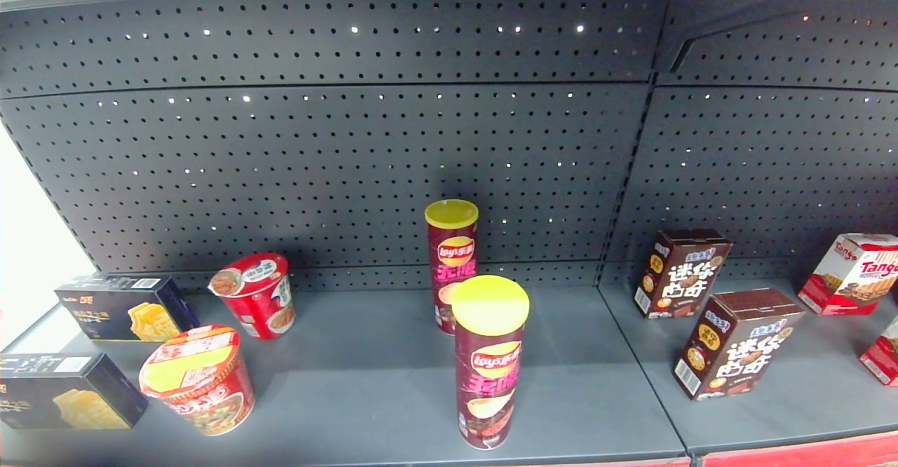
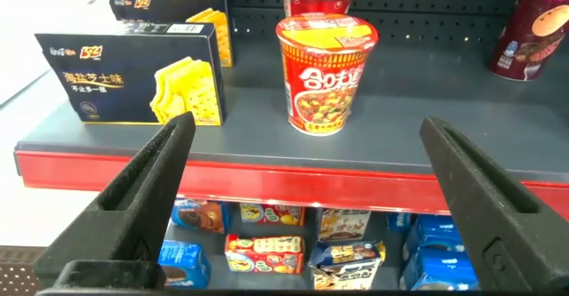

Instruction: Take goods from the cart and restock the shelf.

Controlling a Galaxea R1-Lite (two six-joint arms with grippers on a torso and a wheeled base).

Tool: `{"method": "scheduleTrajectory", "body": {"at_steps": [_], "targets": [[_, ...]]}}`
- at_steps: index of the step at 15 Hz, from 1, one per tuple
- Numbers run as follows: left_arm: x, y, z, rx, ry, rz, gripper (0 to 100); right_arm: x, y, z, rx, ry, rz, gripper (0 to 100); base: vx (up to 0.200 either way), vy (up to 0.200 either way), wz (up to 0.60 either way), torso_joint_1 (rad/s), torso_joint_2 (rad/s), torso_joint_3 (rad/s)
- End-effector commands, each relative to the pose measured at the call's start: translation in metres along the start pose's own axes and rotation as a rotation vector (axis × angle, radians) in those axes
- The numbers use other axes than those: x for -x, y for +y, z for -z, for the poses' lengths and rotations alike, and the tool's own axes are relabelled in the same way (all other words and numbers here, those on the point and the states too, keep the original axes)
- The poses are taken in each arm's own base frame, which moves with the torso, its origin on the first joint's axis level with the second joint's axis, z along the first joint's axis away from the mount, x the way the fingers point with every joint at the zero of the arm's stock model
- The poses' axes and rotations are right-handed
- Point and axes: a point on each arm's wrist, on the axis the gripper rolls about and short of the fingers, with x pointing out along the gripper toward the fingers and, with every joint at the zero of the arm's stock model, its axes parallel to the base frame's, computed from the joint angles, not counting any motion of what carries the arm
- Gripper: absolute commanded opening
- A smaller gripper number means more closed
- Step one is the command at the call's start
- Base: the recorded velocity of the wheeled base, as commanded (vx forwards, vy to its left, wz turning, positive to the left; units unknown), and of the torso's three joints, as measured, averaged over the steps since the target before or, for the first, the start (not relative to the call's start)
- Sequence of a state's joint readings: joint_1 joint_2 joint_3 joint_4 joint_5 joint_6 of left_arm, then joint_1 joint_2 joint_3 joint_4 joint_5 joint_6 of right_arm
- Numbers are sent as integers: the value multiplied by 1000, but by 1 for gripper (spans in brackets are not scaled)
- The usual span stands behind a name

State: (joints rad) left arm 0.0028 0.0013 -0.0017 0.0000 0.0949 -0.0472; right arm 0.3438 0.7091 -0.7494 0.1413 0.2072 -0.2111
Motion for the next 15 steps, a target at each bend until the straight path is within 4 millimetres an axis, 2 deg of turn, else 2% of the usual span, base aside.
{"method": "scheduleTrajectory", "body": {"at_steps": [1,4,5,8,10,12,15], "targets": [[0,0,0,0,2,-1,100,-58,-1,-2,-5,99,-68,100,0,0,0,0,0,0],[0,0,0,0,2,-1,100,-104,14,0,-114,111,-9,100,0,0,0,0,0,0],[0,0,0,0,2,-1,100,-118,18,4,-132,155,74,100,0,0,0,0,0,0],[0,0,0,0,2,-1,100,-134,25,15,-133,231,165,100,0,0,0,0,0,0],[0,0,0,0,2,-1,100,-148,34,36,-127,285,184,100,0,0,0,0,0,0],[0,0,0,0,2,-1,100,-146,45,48,-120,322,136,100,0,0,0,0,0,0],[0,0,0,0,2,-1,100,-154,61,71,-131,380,90,100,0,0,0,0,0,0]]}}
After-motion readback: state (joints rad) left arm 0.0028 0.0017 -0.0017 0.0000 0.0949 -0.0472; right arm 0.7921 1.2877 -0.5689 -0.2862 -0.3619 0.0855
